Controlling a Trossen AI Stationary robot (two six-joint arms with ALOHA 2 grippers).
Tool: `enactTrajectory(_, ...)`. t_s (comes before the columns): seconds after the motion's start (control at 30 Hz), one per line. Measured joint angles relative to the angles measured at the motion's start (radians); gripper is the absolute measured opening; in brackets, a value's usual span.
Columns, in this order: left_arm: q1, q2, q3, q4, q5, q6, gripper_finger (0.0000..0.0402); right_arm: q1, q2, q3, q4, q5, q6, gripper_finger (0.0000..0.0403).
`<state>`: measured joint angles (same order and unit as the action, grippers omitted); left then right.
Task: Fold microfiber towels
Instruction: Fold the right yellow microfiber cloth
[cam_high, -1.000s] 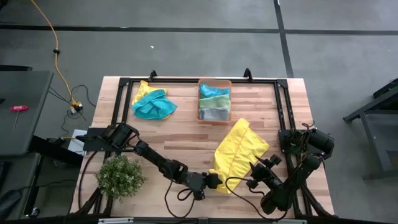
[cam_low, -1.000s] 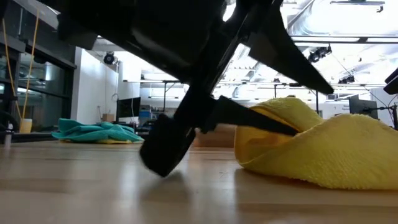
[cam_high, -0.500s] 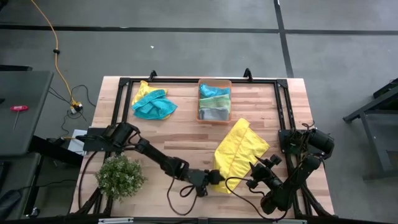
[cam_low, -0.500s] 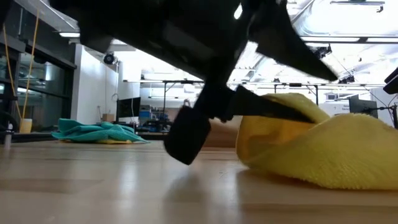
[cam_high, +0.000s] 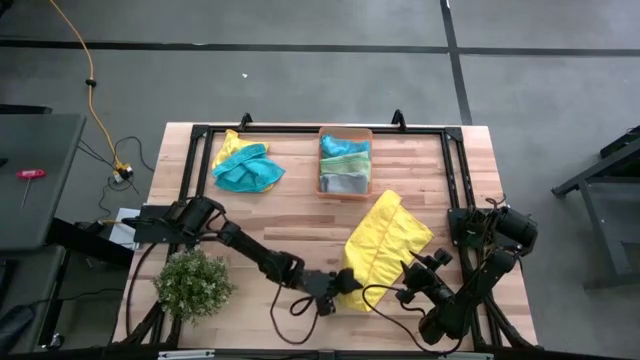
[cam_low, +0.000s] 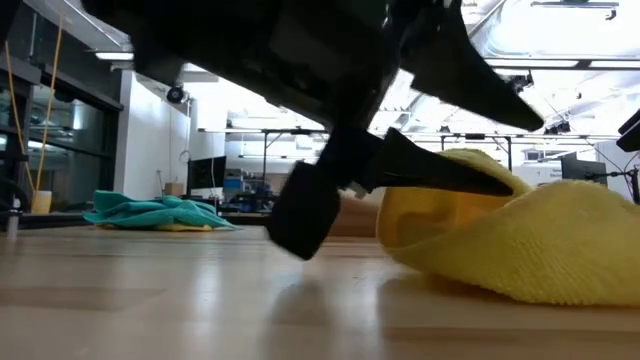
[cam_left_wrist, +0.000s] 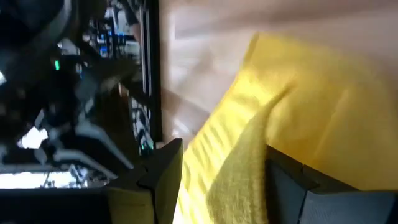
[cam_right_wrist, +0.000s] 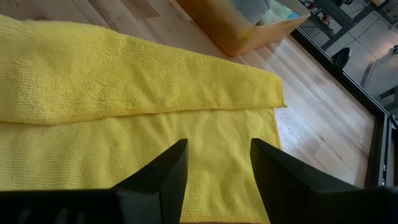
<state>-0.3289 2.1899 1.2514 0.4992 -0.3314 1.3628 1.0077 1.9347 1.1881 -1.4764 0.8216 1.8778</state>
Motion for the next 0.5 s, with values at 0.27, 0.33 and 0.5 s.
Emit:
enactTrajectory(0.27, -0.009, -0.001, 0.000, 0.015, 0.019, -0.027, 0.0167, 0.000, 0.000, 0.000, 0.001, 0.020, 0.000, 0.0167)
enactTrajectory(0.33, -0.018, -0.001, 0.000, 0.015, 0.018, -0.026, 0.0159, 0.000, 0.000, 0.000, 0.003, 0.020, 0.000, 0.0167)
enactTrajectory(0.5, -0.034, -0.001, 0.000, 0.022, 0.011, -0.027, 0.0141, 0.000, 0.000, 0.000, 0.003, 0.020, 0.000, 0.0167)
